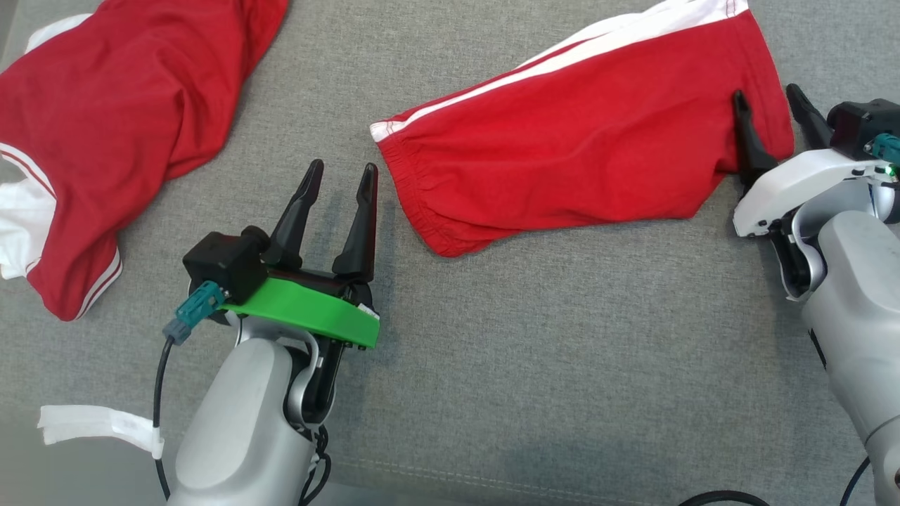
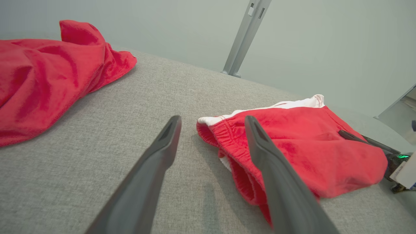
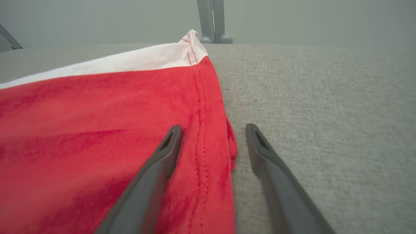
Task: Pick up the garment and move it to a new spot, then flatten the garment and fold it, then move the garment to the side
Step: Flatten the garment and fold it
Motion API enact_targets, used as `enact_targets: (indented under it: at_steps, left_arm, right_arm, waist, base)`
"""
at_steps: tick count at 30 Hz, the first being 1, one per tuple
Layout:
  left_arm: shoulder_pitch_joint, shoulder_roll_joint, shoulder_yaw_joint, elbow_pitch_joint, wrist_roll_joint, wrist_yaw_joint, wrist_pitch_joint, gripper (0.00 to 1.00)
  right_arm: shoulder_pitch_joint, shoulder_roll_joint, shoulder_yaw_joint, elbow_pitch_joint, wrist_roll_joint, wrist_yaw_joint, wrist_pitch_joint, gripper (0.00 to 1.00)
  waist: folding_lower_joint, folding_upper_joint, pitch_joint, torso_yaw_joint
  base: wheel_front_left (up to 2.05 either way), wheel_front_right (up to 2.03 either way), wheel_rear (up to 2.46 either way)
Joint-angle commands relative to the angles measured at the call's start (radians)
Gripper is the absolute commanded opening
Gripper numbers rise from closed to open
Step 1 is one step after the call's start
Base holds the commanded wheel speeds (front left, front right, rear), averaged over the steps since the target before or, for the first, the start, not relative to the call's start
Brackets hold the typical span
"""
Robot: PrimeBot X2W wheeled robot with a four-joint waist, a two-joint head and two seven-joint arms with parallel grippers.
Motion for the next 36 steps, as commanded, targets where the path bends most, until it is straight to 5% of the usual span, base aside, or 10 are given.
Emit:
enact_targets:
  at_steps: [1,12,26,36]
  left_arm:
    - [0.016,0.003,0.0,0.0,0.006,0.003,0.001,1.0]
    - [0.069,0.003,0.025,0.025,0.042,0.003,0.001,1.0]
    - [0.193,0.003,0.073,0.062,0.08,0.003,0.001,1.0]
    - [0.205,0.003,0.054,0.077,0.076,0.003,0.001,1.0]
  right_arm:
    - [0.043,0.029,0.029,0.052,0.018,-0.001,0.005,0.0]
    - [0.108,0.032,-0.047,0.002,0.086,-0.002,0.003,0.0]
    - [0.366,0.061,-0.18,-0.147,0.082,-0.002,0.002,0.0]
    - [0.311,0.083,-0.095,-0.299,0.017,-0.002,0.002,0.0]
  waist:
    - [0.0,0.0,-0.01,0.005]
    - [0.0,0.0,-0.094,-0.023]
    - [0.0,0.0,-0.251,-0.141]
    - [0.0,0.0,-0.259,-0.144]
  base:
    - [0.0,0.0,0.0]
    - [0.0,0.0,0.0]
    - [0.0,0.0,0.0]
    - [0.0,0.0,0.0]
